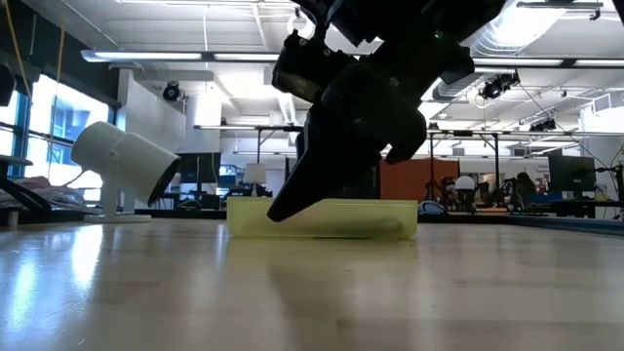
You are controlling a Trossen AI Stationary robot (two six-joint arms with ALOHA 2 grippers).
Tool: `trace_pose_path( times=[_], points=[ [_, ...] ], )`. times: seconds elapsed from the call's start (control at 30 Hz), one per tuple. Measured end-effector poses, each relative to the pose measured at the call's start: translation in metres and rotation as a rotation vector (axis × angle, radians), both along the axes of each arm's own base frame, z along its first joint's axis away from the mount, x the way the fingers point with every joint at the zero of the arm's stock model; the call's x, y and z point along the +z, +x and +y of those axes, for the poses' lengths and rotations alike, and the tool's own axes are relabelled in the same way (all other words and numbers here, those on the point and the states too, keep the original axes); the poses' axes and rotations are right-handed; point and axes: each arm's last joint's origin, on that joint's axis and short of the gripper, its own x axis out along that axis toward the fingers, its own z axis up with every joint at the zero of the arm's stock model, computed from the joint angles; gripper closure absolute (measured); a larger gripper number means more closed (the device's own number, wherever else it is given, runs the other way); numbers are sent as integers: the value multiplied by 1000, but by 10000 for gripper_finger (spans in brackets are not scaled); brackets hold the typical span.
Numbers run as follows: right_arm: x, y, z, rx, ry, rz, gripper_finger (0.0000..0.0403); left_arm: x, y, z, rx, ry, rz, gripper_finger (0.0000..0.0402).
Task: Pick & place school supplies into a supply box
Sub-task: Put the dark green crayon into the supply box
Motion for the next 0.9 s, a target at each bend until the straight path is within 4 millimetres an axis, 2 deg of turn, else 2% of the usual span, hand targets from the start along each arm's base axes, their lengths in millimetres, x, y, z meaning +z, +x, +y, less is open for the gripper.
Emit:
trace_pose_path(
  times=[0.13,0.3,0.6,0.9],
  points=[
    [0,0,0,0,0,0,290,0,0,0,3,2,-2,300],
    [0,0,0,0,-1,3,290,0,-2,-3,4,-76,72,300],
    [-1,-1,0,0,-2,8,290,0,-1,1,27,1,18,300],
    [-1,-1,0,0,-2,8,290,0,-3,0,39,-33,73,300]
  ],
)
